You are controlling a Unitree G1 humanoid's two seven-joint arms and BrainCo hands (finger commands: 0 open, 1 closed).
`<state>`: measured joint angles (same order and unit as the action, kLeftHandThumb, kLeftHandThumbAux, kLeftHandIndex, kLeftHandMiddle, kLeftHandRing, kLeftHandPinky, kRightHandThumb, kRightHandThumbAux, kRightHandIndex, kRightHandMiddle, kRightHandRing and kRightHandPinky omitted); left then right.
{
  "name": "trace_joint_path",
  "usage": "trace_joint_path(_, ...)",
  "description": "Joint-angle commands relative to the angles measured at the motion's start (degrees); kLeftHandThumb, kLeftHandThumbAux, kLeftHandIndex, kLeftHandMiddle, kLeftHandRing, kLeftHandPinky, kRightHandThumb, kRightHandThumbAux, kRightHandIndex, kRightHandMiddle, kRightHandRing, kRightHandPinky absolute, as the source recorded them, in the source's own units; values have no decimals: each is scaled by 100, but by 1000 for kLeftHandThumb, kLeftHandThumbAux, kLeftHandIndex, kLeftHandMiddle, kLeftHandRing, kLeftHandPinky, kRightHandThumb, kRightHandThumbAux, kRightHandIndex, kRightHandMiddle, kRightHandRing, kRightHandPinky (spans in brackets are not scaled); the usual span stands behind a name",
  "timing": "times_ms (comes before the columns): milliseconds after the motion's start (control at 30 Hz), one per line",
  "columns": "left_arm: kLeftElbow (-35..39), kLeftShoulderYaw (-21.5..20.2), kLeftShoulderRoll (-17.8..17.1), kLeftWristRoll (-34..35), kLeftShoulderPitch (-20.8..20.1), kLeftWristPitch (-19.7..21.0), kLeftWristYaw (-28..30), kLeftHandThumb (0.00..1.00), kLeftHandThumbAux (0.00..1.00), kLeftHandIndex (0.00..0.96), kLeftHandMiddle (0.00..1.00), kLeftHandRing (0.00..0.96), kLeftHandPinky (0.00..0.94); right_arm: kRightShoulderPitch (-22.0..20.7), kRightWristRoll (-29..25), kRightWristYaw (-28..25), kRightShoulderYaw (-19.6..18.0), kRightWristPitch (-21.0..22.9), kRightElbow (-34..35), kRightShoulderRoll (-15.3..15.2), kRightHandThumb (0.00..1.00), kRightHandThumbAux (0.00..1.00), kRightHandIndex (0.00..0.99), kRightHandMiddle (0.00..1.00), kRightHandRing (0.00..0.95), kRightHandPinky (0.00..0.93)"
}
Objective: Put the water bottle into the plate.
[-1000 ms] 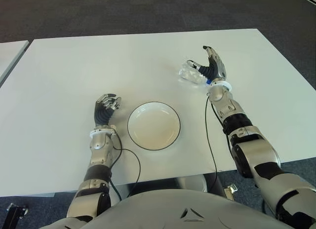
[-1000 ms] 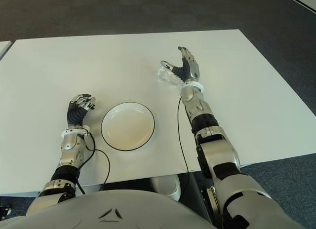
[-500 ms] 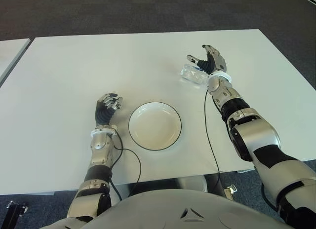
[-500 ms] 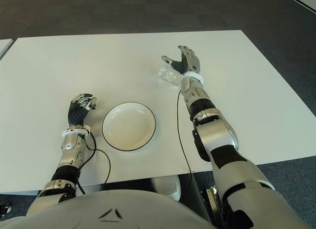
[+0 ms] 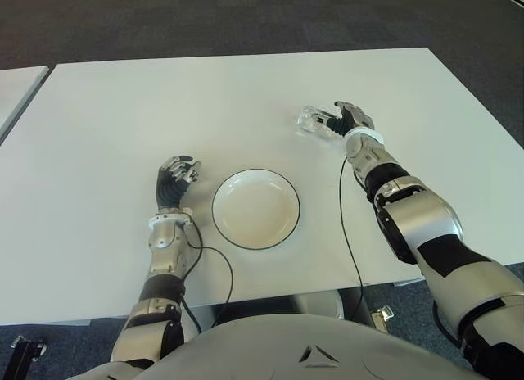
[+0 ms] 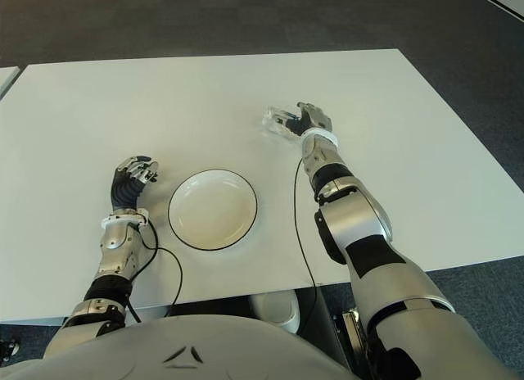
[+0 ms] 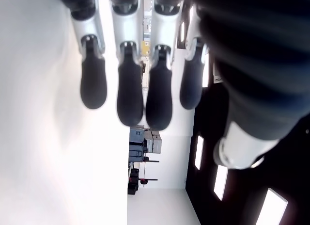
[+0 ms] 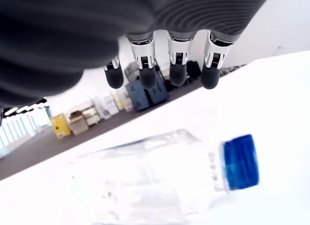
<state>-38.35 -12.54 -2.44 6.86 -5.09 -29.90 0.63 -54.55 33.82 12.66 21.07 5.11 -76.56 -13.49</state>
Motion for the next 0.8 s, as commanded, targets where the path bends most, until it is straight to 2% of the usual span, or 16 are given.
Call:
trace_joint_path(33,-197,-7,57,26,205,225,-16,713,708,436,614,589,579,28,126,-237,171,149,-159,84,631,206,0,0,0,0)
trace_joint_path(433,-180,-15,50,38,238,175,1,712,708,436,606,581,570,25,588,-865,792,489,-308,164,675,252,0,0,0,0)
trace_joint_path(800,-90,3,52,85,303,177,76,712,708,436,606,580,570,46,924,-1484,1201,731,-373,197,711,299,0,0,0,0)
